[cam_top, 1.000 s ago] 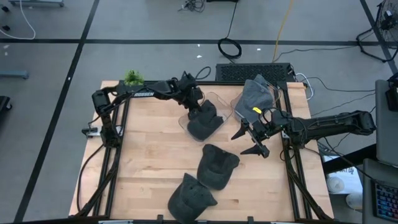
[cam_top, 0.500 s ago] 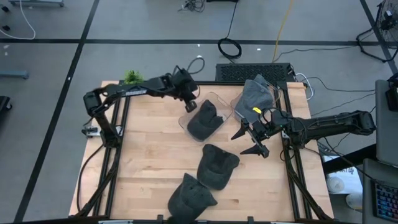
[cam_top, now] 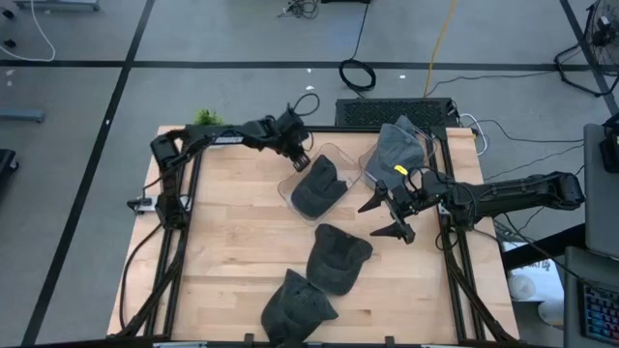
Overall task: Pick & Place hat
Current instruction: Adjust the left transparent bin, then stack the top black cap on top of the black cap in the left transparent bin
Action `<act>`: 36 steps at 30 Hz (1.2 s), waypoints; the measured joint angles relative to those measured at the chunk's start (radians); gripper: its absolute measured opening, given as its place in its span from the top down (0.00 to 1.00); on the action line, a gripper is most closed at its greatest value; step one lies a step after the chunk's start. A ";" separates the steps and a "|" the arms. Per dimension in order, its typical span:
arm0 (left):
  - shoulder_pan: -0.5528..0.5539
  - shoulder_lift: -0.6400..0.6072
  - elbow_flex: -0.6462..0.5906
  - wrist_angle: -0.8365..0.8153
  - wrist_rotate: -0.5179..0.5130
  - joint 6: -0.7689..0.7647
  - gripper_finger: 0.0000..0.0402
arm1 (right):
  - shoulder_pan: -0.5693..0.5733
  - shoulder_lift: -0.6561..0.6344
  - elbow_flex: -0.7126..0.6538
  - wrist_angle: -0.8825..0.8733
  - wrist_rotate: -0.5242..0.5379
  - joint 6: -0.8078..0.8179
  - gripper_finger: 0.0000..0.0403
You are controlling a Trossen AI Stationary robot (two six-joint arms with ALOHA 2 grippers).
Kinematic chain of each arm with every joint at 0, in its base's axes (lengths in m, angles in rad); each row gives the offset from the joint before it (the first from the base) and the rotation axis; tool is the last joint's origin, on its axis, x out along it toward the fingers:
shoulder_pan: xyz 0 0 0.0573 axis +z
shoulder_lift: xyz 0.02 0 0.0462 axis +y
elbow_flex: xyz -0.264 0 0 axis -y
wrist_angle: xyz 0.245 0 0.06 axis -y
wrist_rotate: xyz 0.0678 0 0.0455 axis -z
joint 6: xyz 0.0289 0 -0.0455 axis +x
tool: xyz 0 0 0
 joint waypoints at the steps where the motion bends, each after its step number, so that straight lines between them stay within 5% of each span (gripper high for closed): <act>1: -0.003 0.012 0.001 0.024 0.030 0.000 1.00 | 0.000 0.000 0.000 0.000 -0.001 0.000 0.14; 12: -0.055 0.036 0.000 0.081 0.141 0.022 0.99 | 0.000 0.000 0.000 0.000 -0.002 0.003 0.14; 29: -0.139 0.036 0.000 0.238 0.139 -0.051 0.95 | 0.000 0.000 0.000 0.001 0.004 0.002 0.14; 36: -0.112 -0.082 0.000 0.165 0.120 -0.072 0.93 | 0.000 0.000 0.001 -0.043 0.124 0.070 0.14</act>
